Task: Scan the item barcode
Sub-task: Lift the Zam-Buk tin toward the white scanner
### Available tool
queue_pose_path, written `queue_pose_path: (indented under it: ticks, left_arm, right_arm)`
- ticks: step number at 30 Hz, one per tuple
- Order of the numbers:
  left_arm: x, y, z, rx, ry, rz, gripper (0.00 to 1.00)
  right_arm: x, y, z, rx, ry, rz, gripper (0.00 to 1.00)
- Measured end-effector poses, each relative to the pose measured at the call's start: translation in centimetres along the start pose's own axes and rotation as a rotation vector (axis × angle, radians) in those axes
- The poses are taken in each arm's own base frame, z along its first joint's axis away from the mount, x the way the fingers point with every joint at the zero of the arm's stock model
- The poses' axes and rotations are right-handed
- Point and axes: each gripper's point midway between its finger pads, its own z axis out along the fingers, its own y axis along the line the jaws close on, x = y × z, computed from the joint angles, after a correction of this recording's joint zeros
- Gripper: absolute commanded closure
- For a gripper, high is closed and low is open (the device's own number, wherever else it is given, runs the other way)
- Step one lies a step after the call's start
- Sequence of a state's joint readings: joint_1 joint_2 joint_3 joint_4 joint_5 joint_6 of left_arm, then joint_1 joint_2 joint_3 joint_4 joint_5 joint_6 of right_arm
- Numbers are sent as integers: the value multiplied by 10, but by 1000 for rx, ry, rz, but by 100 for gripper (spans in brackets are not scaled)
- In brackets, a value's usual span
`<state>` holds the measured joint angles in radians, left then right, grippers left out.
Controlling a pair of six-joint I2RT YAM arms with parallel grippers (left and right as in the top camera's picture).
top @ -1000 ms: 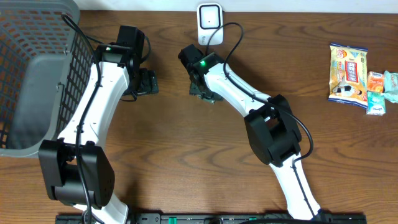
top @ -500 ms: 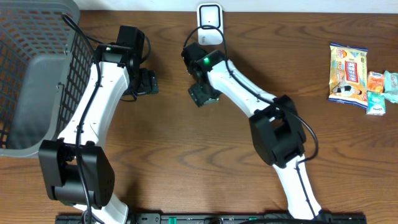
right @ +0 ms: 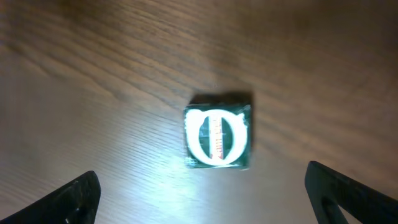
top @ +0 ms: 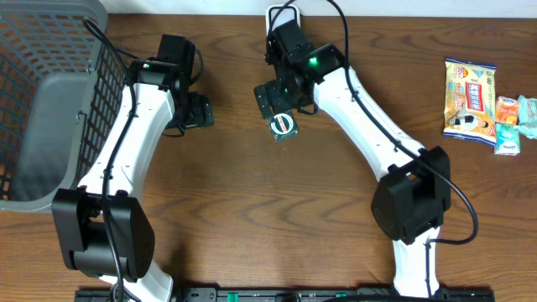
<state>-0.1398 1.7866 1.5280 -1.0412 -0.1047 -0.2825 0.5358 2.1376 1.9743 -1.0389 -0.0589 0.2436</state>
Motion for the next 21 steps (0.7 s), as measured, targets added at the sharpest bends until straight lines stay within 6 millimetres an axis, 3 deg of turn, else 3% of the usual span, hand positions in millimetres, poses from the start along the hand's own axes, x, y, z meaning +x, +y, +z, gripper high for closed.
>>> queue_pose_path:
  ticks: [3, 8, 14, 21]
  left_arm:
    - [0, 0, 0, 0, 0, 0, 2]
    - [0, 0, 0, 0, 0, 0, 2]
    - [0, 0, 0, 0, 0, 0, 2]
    - [0, 0, 0, 0, 0, 0, 2]
  right_arm:
    - [5, 4, 10, -7, 26, 104, 1]
    - [18, -5, 33, 64, 75, 124, 1]
    - [42, -21, 63, 125, 147, -57, 1]
    - [62, -31, 84, 126, 196, -274, 1]
